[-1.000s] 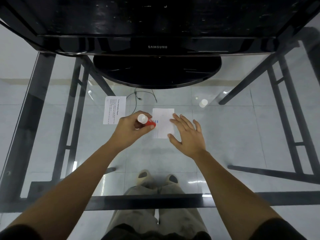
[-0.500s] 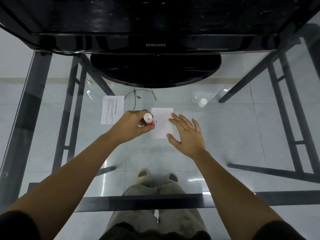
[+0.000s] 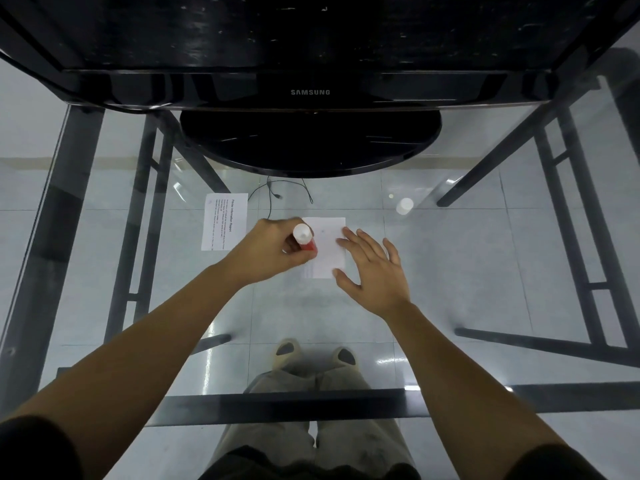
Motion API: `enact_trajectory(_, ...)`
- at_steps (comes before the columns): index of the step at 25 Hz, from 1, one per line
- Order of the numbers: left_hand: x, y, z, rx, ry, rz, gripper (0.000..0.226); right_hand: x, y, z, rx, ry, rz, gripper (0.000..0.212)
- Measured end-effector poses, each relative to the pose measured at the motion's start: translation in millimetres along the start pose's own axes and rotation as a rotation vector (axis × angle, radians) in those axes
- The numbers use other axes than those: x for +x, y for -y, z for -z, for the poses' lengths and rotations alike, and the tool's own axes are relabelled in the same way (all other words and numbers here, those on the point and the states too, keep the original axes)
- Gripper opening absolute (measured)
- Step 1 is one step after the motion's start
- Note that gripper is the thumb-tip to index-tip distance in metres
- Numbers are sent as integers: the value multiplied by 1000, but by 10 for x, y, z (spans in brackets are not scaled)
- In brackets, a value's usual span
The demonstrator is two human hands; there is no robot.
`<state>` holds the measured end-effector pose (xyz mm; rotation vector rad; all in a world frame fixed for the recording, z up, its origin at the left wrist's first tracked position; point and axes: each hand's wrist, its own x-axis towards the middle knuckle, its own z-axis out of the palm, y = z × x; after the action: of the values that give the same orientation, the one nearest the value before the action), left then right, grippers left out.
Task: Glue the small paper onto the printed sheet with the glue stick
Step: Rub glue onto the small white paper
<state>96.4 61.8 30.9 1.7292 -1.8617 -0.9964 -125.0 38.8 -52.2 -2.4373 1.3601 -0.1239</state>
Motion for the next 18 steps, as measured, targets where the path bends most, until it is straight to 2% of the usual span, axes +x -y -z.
enact_trajectory(3,-38,-35,-85,44,164,-30,24,0,5,1,5,-2,-6,58)
enact_trajectory(5,26,-1,-31,66,116,-27,22,-3,2,3,6,-7,1,57)
enact_trajectory(8,145,29,95,32,-46,25,15,-10,-4,9,5,-5,8,56)
enact_trajectory(9,149,21,92,16,-49,25,16,-10,-3,11,7,-4,8,57)
enact_trajectory(12,21,-45,-71,36,130,-36,24,-7,5,12,9,5,-1,59)
enact_trajectory(14,-32,-60,-126,43,188,-57,26,-2,8,10,6,9,-8,59)
enact_trajectory(18,214,-5,55,59,41,-12,22,-3,1,18,4,12,1,57)
